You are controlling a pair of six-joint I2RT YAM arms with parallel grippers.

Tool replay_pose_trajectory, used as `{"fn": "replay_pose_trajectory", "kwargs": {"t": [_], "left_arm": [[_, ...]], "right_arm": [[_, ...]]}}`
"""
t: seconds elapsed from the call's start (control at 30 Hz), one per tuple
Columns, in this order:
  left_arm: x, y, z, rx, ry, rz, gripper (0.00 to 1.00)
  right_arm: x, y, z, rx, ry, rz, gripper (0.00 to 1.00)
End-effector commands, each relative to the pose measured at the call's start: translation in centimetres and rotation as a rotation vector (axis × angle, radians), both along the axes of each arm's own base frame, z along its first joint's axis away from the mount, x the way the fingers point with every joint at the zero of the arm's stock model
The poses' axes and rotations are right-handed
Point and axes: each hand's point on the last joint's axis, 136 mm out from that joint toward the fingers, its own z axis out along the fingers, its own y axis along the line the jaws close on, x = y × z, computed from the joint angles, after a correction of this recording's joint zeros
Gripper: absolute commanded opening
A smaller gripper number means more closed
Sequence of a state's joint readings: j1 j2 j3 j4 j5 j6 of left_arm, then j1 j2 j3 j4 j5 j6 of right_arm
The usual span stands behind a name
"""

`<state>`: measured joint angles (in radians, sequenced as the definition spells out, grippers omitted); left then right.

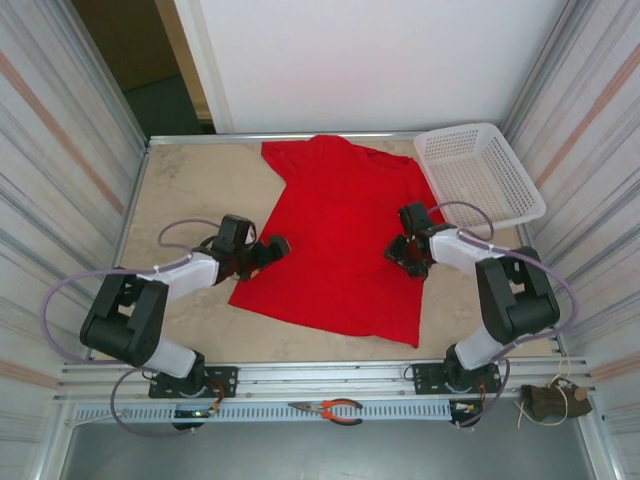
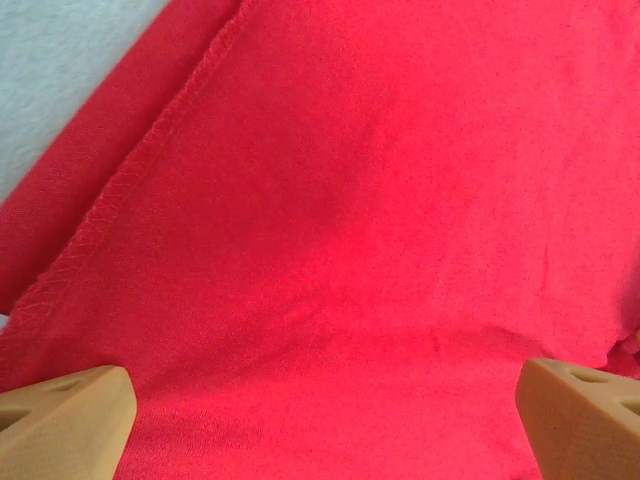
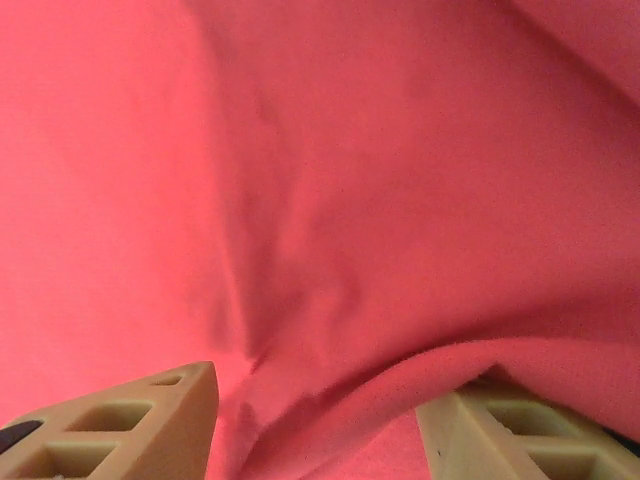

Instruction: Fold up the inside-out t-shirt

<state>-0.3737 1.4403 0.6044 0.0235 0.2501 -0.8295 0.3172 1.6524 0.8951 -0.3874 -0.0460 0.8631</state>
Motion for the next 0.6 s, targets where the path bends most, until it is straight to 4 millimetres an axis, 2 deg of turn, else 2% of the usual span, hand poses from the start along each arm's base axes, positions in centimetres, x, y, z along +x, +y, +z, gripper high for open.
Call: {"fn": "replay_pose_trajectory", "kwargs": {"t": [0.0,0.13,0.33,0.4,0.47,0.57], "left_arm": [[-3.5,2.9,-3.3,0.080,0.116,0.096,0.99],[-6.0,4.8,-4.2,0.100,0.152,0.168,0.99],[-9.7,8.4,-3.8,0.101,0.123,0.386,0.99],[-9.7,8.9,-2.9,0.087,0.062,0.410,0.99],[-9.0,9.0,-1.3,0.085,-0.011,0.395,0.99],[-6.9,7.9,2.4,0.119,-0.133,0.274,0.99]], "right_arm": [[-0.7,-0.5,-3.4,-0.054,0.141,0.036,0.56],[1.9,1.8,-4.5,-0.008,0.164,0.063,0.56],[5.5,7.8,-5.0,0.032,0.167,0.191,0.57],[6.1,9.5,-4.8,0.036,0.158,0.227,0.57],[6.3,10.2,-4.3,0.021,0.144,0.251,0.57],[5.6,9.0,-3.2,-0.011,0.118,0.245,0.57]]}}
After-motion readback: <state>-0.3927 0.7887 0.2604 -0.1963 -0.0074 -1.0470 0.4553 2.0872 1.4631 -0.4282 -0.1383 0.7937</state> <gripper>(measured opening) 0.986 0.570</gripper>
